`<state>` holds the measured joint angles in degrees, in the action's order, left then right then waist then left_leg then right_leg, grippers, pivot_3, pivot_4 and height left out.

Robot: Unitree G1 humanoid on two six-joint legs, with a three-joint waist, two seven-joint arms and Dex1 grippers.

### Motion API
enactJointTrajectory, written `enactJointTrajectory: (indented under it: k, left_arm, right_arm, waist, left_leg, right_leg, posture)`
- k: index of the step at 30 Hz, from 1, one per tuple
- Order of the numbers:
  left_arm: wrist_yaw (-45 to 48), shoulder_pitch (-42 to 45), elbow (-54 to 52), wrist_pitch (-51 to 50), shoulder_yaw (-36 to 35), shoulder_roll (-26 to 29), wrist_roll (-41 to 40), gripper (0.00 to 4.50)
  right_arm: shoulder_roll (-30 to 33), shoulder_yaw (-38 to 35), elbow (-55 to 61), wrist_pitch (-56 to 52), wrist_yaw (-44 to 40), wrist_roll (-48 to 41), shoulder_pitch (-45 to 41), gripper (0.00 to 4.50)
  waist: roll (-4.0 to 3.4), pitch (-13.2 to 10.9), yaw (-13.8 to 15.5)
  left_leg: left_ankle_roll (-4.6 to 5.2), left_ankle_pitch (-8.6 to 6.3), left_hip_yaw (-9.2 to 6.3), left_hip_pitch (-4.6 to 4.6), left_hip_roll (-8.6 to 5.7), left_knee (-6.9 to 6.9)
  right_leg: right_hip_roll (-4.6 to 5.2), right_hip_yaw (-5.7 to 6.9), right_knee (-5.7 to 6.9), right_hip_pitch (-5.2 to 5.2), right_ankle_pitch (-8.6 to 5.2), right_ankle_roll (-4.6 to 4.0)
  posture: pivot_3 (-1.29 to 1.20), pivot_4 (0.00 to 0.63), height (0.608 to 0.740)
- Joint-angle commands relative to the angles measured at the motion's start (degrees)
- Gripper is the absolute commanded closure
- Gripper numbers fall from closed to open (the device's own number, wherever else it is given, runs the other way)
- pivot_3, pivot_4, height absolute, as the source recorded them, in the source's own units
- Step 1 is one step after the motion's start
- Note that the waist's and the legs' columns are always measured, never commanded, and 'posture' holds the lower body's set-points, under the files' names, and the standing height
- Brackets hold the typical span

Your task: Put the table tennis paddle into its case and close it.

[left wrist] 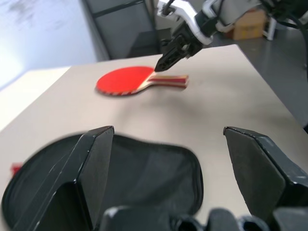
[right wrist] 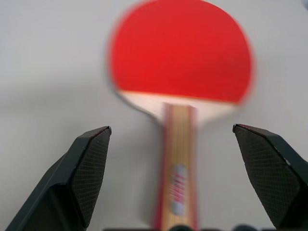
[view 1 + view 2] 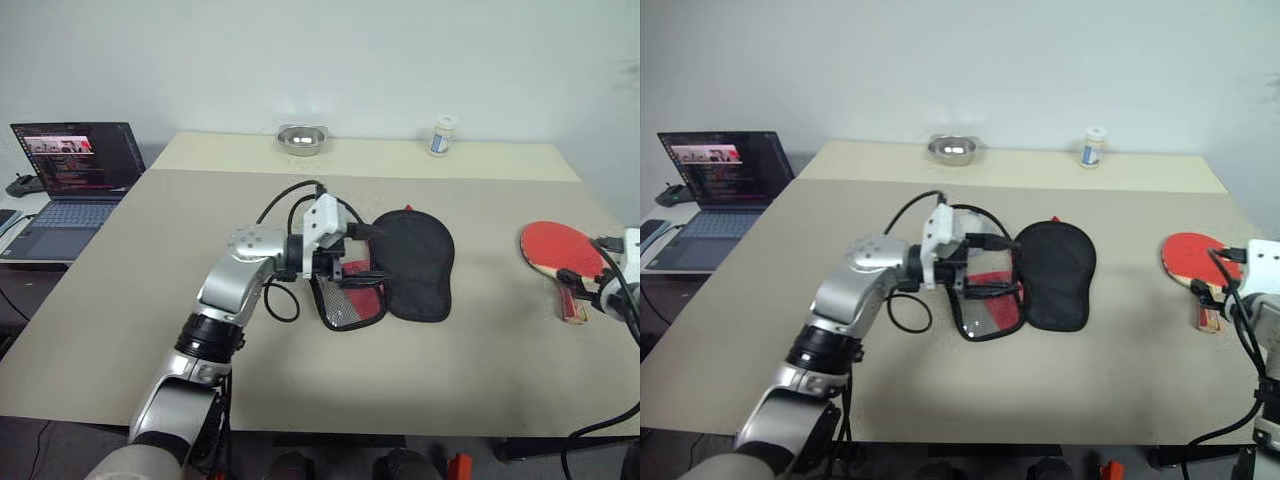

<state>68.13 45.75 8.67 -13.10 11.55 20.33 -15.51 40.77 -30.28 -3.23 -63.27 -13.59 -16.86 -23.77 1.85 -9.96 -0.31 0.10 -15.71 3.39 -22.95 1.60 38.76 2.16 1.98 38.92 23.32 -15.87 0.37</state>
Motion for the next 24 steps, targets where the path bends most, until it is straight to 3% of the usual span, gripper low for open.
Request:
enactJointTrajectory:
  k: [1,14,23,24]
  left_arm:
    - [0.2,1.4,2.8,3.4,0.2,-0.6,0.8,0.5]
    - [-0.4,2.3,9.0,9.4,-0.2,-1.1,2.5,0.5]
    - [-1.3,2.3,6.8,8.3,-1.0,-0.1,2.3,0.5]
    - [-1.4,2.3,6.5,8.1,-0.9,0.0,2.2,0.5]
  right_arm:
    - [1.0,-0.6,-3.3,3.1,-0.4,0.4,-1.0,0.04]
    - [1.7,9.5,-26.4,17.6,-4.3,4.6,-9.5,0.04]
    - [1.9,10.8,-38.8,24.3,-3.2,6.3,-14.5,0.04]
    - [1.7,10.8,-39.7,24.6,-3.0,6.2,-14.9,0.21]
  waist:
    - [-0.07,0.0,-0.2]
    - [-0.16,0.0,-0.1]
    - [-0.17,0.0,-0.1]
    - [-0.16,0.0,-0.1]
  left_leg:
    - [0.0,0.0,0.01,0.02,0.03,-0.01]
    - [-0.01,0.0,0.01,-0.03,0.0,-0.01]
    - [-0.01,0.01,0.02,0.03,0.0,0.04]
    - [-0.01,0.01,0.02,0.03,0.0,0.05]
  right_leg:
    - [-0.03,-0.01,0.0,0.0,0.0,0.0]
    - [-0.08,-0.02,-0.05,0.0,0.0,0.0]
    - [-0.06,-0.03,0.01,-0.05,0.0,0.0]
    - [-0.06,-0.03,0.02,-0.05,0.0,0.0]
  posture:
    - [0.0,0.15,0.74]
    - [0.0,0.15,0.74]
    - [0.0,0.15,0.74]
    - [0.0,0.15,0.74]
